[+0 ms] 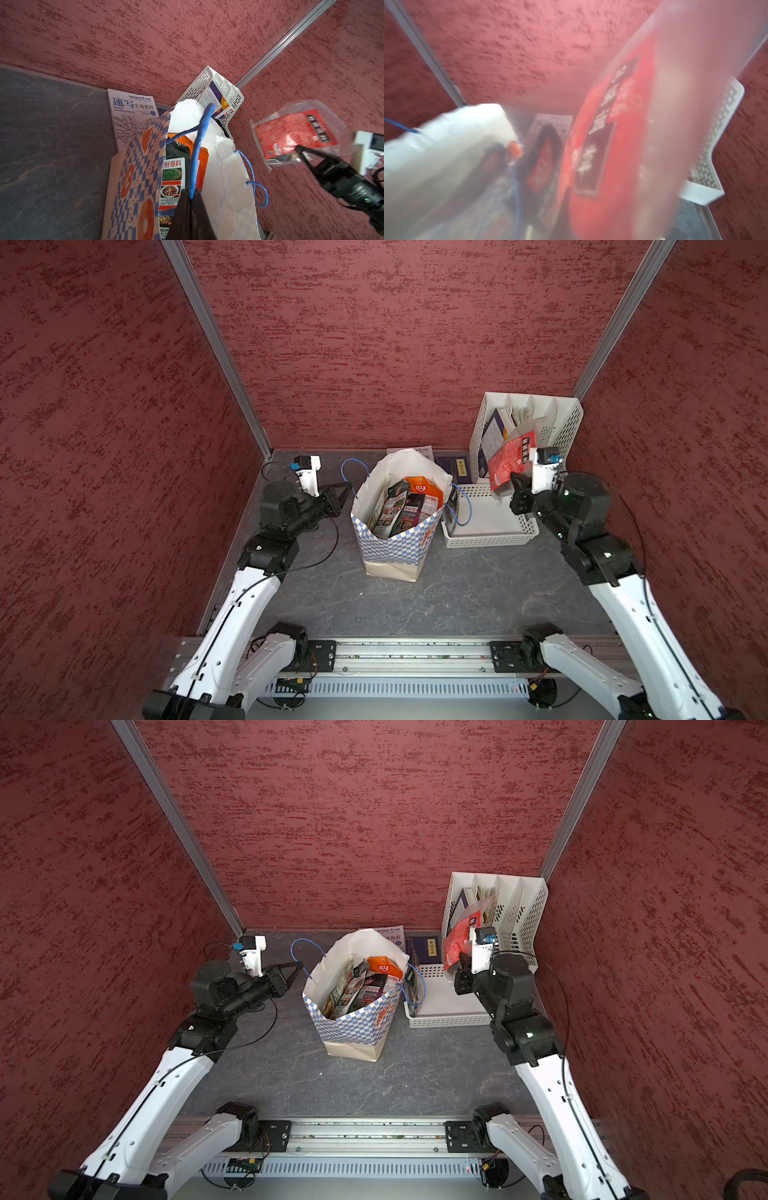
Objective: Place the condiment packets inside the bag
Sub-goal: Pick up the condiment packet from the storage box, then place the condiment packet in the paper bag.
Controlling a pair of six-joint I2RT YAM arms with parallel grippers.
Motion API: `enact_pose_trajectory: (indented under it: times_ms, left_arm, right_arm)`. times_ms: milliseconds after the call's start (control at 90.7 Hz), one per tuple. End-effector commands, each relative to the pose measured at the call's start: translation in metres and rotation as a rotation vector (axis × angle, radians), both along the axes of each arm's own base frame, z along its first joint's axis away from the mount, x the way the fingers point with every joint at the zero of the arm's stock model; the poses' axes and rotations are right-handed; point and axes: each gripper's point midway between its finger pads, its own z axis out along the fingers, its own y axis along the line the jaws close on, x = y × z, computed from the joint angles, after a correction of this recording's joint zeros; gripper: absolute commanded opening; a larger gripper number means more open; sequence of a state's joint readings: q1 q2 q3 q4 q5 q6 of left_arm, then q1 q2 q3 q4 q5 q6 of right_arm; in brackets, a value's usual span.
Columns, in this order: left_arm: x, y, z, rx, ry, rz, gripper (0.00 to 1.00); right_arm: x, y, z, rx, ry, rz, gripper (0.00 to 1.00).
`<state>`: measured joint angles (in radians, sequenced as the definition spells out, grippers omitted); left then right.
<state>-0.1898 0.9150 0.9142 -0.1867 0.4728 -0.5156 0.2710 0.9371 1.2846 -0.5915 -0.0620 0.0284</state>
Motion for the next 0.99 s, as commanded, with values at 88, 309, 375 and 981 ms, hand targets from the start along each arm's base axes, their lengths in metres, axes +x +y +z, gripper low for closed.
enact_pose_trajectory:
  times_ms: [88,309,375,981]
  left_arm:
    - [-0.010,-0.003,0.024,0.033,-0.135,-0.048,0.00]
    - [-0.010,-0.008,0.023,0.042,-0.142,-0.078,0.00]
    - [-0.011,-0.010,0.022,0.042,-0.143,-0.088,0.00]
    - [-0.017,-0.024,0.026,0.042,-0.174,-0.168,0.00]
  right_arm:
    - [-0.039,0.085,0.023,0.311,0.357,0.455,0.00]
    - [-0.054,0.163,0.028,0.460,0.644,0.696,0.00]
    - [-0.049,0.179,0.025,0.471,0.697,0.701,0.00]
    - [0.008,0.258,-0.030,0.571,1.056,0.757,0.00]
